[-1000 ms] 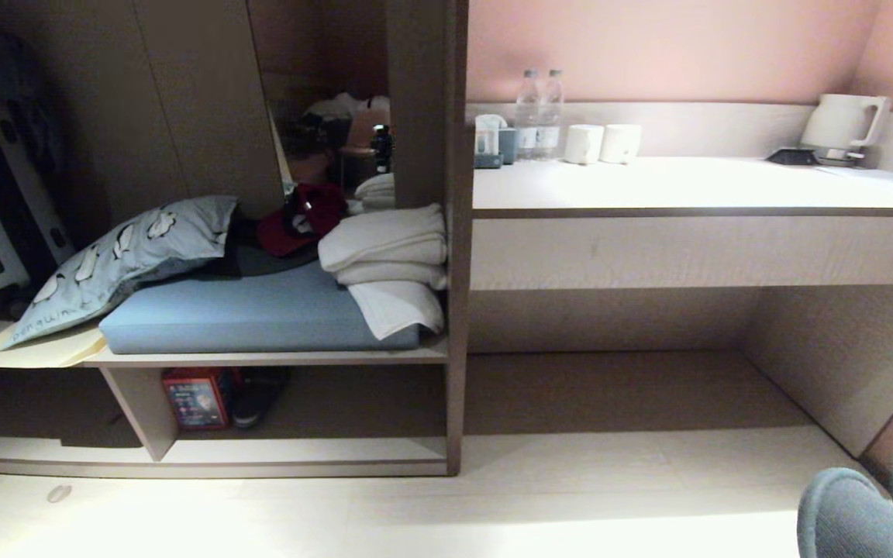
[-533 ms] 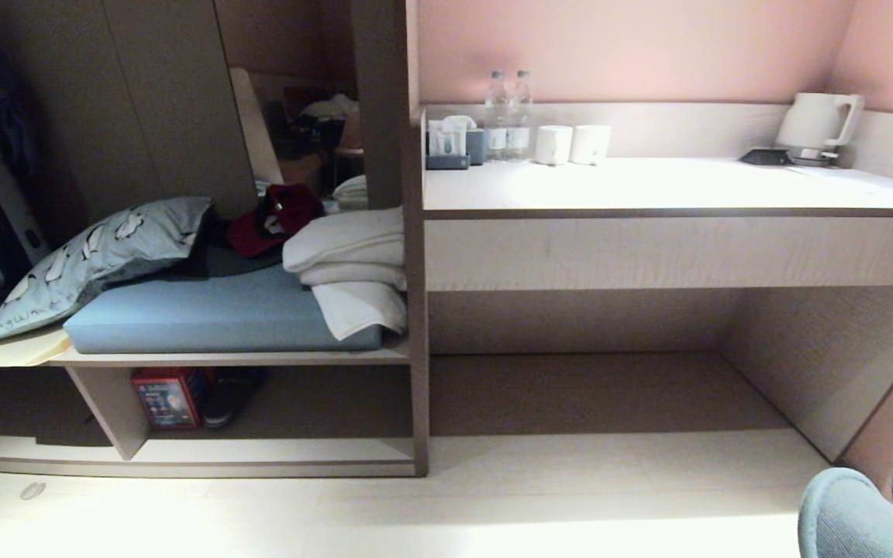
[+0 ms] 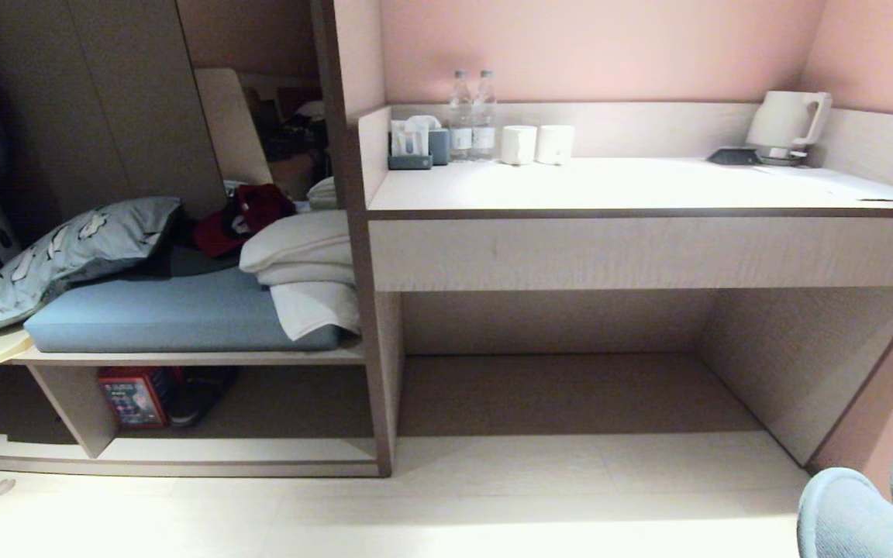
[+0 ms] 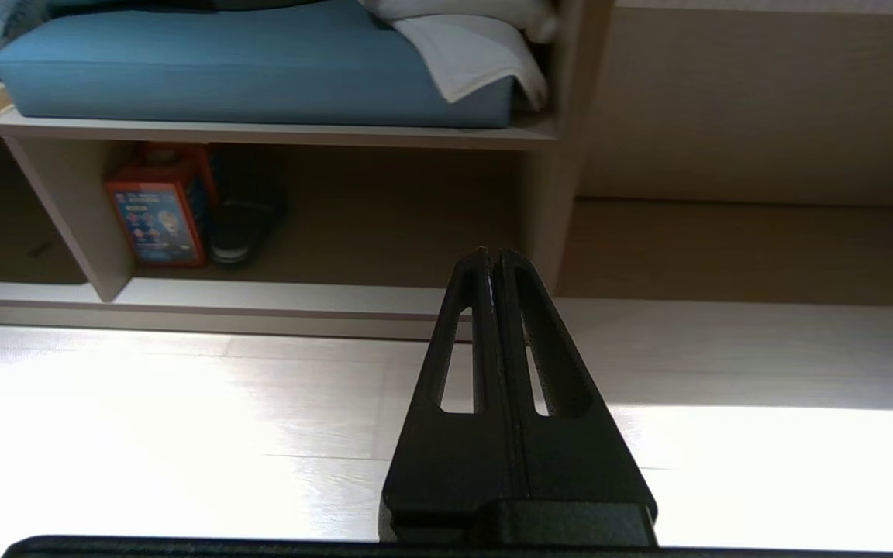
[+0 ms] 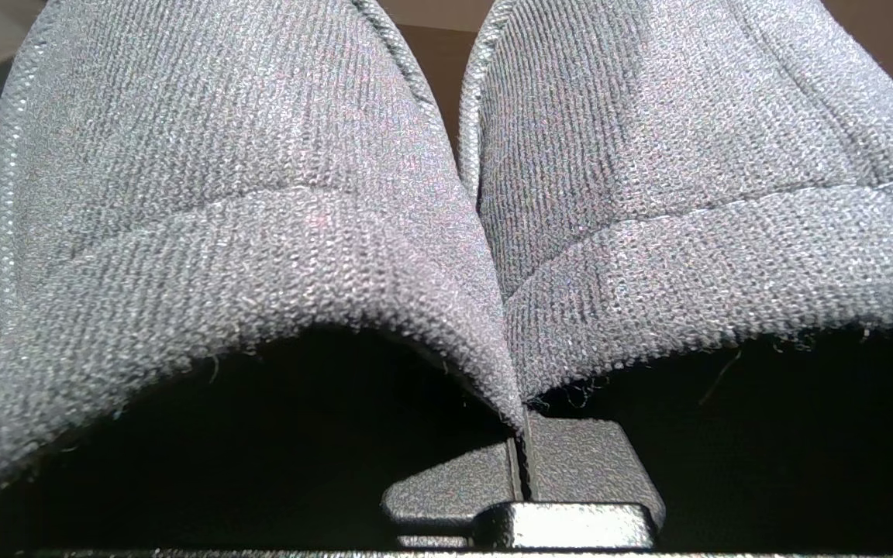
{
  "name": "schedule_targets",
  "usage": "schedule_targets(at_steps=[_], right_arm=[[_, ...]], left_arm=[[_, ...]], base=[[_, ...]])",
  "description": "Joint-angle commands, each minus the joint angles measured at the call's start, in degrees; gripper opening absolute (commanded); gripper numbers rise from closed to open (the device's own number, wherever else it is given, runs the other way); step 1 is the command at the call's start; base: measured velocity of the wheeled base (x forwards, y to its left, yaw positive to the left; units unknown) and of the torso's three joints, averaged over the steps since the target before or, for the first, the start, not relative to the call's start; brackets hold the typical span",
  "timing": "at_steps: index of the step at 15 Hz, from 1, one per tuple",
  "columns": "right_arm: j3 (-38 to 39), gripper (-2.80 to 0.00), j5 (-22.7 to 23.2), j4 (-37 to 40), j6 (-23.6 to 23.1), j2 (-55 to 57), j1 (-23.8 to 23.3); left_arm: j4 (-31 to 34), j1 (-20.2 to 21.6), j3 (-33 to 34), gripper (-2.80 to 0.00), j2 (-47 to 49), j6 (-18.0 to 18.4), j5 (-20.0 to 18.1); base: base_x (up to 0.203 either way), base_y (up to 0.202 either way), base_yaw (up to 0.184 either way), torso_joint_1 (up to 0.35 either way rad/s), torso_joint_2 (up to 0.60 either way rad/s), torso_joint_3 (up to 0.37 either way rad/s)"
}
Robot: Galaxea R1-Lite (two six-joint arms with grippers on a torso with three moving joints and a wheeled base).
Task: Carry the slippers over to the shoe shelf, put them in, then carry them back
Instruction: Place the slippers on the floor
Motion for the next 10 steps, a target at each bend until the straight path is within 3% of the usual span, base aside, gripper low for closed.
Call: schedule_targets(at_steps=[1, 5, 10], right_arm=[[0.01, -2.8, 0.04, 0.02, -0.06, 0.07, -0.02], [0.01, -2.8, 0.04, 0.02, -0.06, 0.07, -0.02], [0.01, -2.8, 0.04, 0.02, -0.06, 0.07, 0.06]], left_arm=[[-0.01, 0.0, 0.0, -2.8, 0.05, -0.06, 0.03], [-0.01, 0.0, 0.0, -2.8, 0.05, -0.06, 0.03], [-0.01, 0.0, 0.0, -2.8, 0.05, -0.06, 0.03]], base=[[0.0, -0.202, 0.003, 0.004, 0.01, 0.002], [0.0, -0.168, 0.001, 0.003, 0.0, 0.002], [0.0, -0.011, 0.001, 0.001, 0.0, 0.0]])
